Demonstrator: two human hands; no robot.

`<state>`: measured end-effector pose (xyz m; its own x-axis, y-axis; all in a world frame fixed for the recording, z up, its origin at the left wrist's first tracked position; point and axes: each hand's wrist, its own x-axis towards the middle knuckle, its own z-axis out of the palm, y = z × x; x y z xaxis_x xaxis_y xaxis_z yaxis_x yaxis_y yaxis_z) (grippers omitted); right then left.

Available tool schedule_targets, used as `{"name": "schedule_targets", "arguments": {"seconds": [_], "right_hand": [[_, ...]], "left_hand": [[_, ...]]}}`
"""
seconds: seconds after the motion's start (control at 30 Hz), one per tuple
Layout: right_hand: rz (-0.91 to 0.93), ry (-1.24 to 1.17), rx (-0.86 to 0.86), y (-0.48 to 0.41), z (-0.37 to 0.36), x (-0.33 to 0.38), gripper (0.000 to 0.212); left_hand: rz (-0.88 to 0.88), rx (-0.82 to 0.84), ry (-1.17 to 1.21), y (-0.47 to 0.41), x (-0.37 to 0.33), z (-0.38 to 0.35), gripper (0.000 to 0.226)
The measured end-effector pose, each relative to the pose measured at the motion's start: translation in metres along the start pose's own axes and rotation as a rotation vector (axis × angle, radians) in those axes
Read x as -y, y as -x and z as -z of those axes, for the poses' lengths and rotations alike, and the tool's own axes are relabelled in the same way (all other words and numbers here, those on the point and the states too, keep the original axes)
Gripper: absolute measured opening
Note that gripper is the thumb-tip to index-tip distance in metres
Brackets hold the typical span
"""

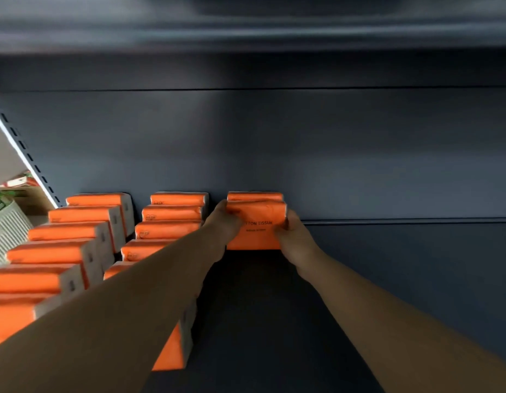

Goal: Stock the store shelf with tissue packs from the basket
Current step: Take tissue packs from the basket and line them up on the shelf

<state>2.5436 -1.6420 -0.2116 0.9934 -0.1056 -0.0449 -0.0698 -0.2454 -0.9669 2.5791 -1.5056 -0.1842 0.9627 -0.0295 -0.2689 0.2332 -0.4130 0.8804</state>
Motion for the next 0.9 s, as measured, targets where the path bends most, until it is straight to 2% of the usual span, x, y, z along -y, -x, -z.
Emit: {"name": "schedule_targets", "arguments": {"seconds": [0.27, 0.57, 0.7, 0.9], "right_hand": [[-0.028, 0.033, -0.009, -0.004, -0.007, -0.01, 0.043], [-0.054, 0.062, -0.041, -0.002, -0.01, -0.011, 0.033], [-0.037, 0.09, -0.095, 0.001, -0.007, -0.004, 0.033], [0.039, 0.106, -0.132, 0.013, 0.007, 0.011, 0.046]], "left_hand": [[0.047, 0.026, -0.015, -0.007, 0.01, -0.002, 0.034], [0.128, -0.015, -0.074, -0.004, 0.016, -0.003, 0.041], [0.096, -0.056, -0.119, 0.001, 0.01, -0.002, 0.04], [-0.01, -0.167, -0.247, 0.018, -0.007, 0.006, 0.039]]}}
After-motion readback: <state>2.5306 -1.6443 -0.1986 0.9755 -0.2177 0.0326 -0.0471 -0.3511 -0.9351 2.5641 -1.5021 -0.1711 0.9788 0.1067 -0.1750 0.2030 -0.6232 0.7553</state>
